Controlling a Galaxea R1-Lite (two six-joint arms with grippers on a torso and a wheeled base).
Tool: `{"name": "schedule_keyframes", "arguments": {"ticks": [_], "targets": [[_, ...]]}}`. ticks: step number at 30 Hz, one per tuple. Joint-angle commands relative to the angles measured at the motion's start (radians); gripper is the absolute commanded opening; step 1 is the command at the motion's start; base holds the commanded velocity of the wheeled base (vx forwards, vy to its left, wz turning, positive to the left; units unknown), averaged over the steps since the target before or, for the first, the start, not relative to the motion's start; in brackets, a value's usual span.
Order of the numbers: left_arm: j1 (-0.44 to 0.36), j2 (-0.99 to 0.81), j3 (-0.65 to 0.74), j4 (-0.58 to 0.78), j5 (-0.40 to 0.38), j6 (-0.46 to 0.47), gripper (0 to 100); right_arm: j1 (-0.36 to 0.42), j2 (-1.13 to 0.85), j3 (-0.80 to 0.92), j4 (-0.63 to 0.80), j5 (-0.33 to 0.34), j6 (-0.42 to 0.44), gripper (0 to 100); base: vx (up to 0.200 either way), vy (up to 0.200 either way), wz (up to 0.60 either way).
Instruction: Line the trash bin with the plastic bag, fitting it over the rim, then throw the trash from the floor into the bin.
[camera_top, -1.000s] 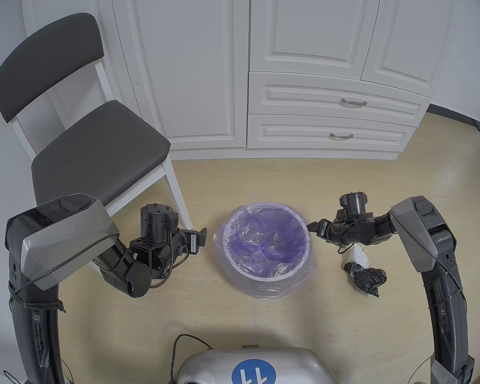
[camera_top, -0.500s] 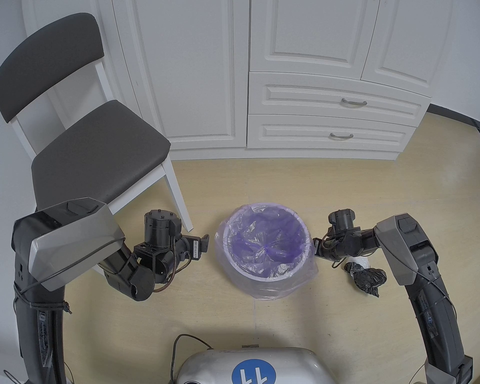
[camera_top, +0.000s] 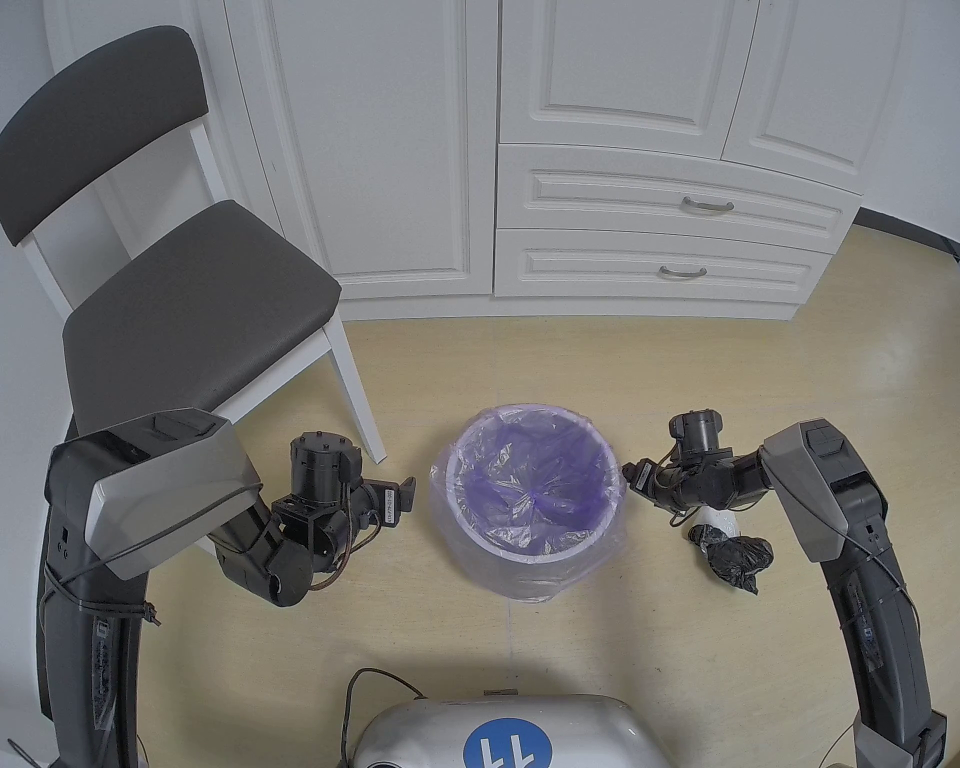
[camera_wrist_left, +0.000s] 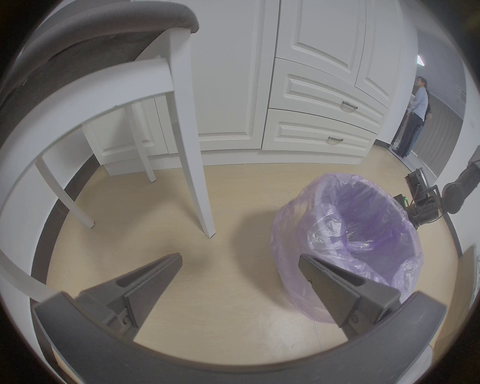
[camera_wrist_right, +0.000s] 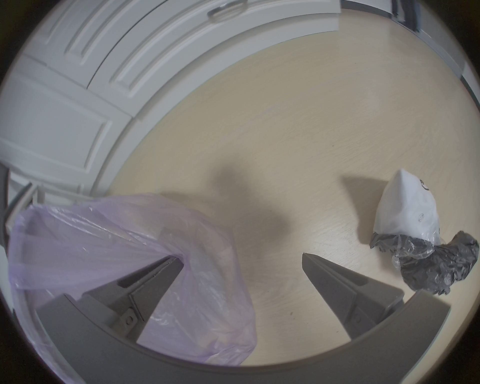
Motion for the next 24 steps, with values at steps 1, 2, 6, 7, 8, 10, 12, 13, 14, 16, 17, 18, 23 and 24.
{"name": "schedule_keyframes", "arguments": {"ticks": [1, 2, 6, 7, 8, 10, 12, 13, 14, 16, 17, 18, 23, 24], "targets": [[0.053, 0.097, -0.015, -0.061, -0.088, 0.002, 100, -0.046, -0.106, 0.185, -0.197, -0.004, 0.142, 100, 0.0, 0.0, 0.0], [0.076, 0.122, -0.03, -0.091, -0.137, 0.006, 100, -0.049, -0.114, 0.24, -0.289, -0.007, 0.203, 100, 0.0, 0.0, 0.0], [0.119, 0.18, -0.062, -0.174, -0.274, -0.001, 100, -0.007, -0.086, 0.314, -0.446, -0.081, 0.242, 100, 0.0, 0.0, 0.0], [0.12, 0.196, -0.058, -0.188, -0.3, -0.002, 100, -0.004, -0.076, 0.314, -0.464, -0.11, 0.229, 100, 0.0, 0.0, 0.0], [0.12, 0.2, -0.058, -0.192, -0.303, -0.002, 100, -0.004, -0.073, 0.314, -0.466, -0.116, 0.226, 100, 0.0, 0.0, 0.0], [0.113, 0.226, -0.069, -0.211, -0.309, -0.004, 100, -0.004, -0.047, 0.293, -0.474, -0.142, 0.199, 100, 0.0, 0.0, 0.0], [0.094, 0.242, -0.078, -0.214, -0.306, -0.004, 100, 0.002, -0.028, 0.274, -0.467, -0.155, 0.179, 100, 0.0, 0.0, 0.0], [0.081, 0.249, -0.087, -0.212, -0.304, -0.002, 100, 0.005, -0.013, 0.266, -0.467, -0.165, 0.16, 100, 0.0, 0.0, 0.0], [0.078, 0.252, -0.095, -0.205, -0.304, -0.004, 100, 0.005, -0.008, 0.263, -0.472, -0.175, 0.156, 100, 0.0, 0.0, 0.0], [0.076, 0.263, -0.112, -0.202, -0.304, -0.002, 100, 0.005, -0.008, 0.262, -0.477, -0.185, 0.154, 100, 0.0, 0.0, 0.0], [0.074, 0.272, -0.127, -0.202, -0.306, -0.004, 100, 0.005, -0.01, 0.262, -0.477, -0.185, 0.157, 100, 0.0, 0.0, 0.0], [0.07, 0.283, -0.142, -0.199, -0.306, -0.004, 100, 0.003, -0.014, 0.262, -0.478, -0.187, 0.162, 100, 0.0, 0.0, 0.0], [0.047, 0.317, -0.233, -0.153, -0.292, -0.004, 100, -0.004, -0.02, 0.27, -0.504, -0.188, 0.173, 100, 0.0, 0.0, 0.0], [0.047, 0.326, -0.297, -0.084, -0.275, -0.004, 100, -0.003, -0.022, 0.277, -0.533, -0.193, 0.174, 100, 0.0, 0.0, 0.0]]}}
